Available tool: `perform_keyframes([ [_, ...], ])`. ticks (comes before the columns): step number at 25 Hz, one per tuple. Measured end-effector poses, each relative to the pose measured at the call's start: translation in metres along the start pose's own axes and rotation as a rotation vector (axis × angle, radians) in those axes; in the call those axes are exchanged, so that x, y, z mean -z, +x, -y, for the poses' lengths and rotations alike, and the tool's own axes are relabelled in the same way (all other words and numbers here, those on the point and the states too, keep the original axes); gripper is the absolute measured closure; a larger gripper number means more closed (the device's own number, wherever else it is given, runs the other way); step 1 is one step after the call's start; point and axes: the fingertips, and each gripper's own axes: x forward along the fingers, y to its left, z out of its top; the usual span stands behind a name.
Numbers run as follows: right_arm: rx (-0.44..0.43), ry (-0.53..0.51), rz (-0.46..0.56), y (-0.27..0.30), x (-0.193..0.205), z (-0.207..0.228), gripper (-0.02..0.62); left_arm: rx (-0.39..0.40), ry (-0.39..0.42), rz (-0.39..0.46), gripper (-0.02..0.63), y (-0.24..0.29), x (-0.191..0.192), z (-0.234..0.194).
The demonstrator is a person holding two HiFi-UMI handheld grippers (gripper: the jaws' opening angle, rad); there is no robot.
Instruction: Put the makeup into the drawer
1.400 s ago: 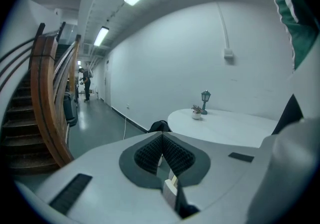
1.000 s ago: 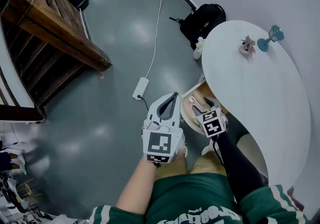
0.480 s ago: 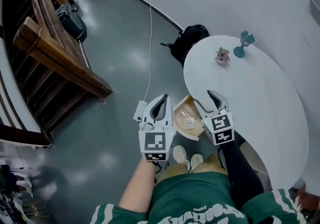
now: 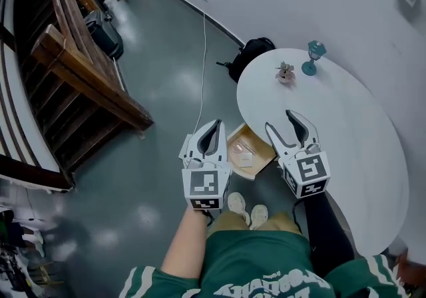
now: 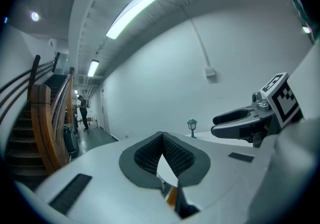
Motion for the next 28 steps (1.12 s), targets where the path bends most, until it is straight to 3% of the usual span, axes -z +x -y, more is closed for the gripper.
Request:
perform_keyframes([
  [8,-0.014,-0.007,0.069,-0.037,-0.018,-0.002,0.393,-0.026,0.014,0.032,0.606,-0.029,-0.013,0.02],
  [10,-0.021,-0.016,0.076,-0.042,-0.021,-0.004,0.458,-0.029,0.012,0.034,0.606,-0.033,-0.016,0.023],
  [12,-0.027,-0.027,0.09,-0.047,-0.023,-0.006,0.591,-0.032,0.013,0.037,0.606,-0.036,-0.018,0.025],
  [17,-0.053,-0.036,0.105,-0.053,-0.027,-0.012,0.592,-0.034,0.016,0.04,0.606,-0.04,-0.021,0.027],
  [28,-0.009,-0.043,0.127,-0.063,-0.03,-0.002,0.594,-0.042,0.014,0.047,0.606,-0.045,-0.024,0.03],
])
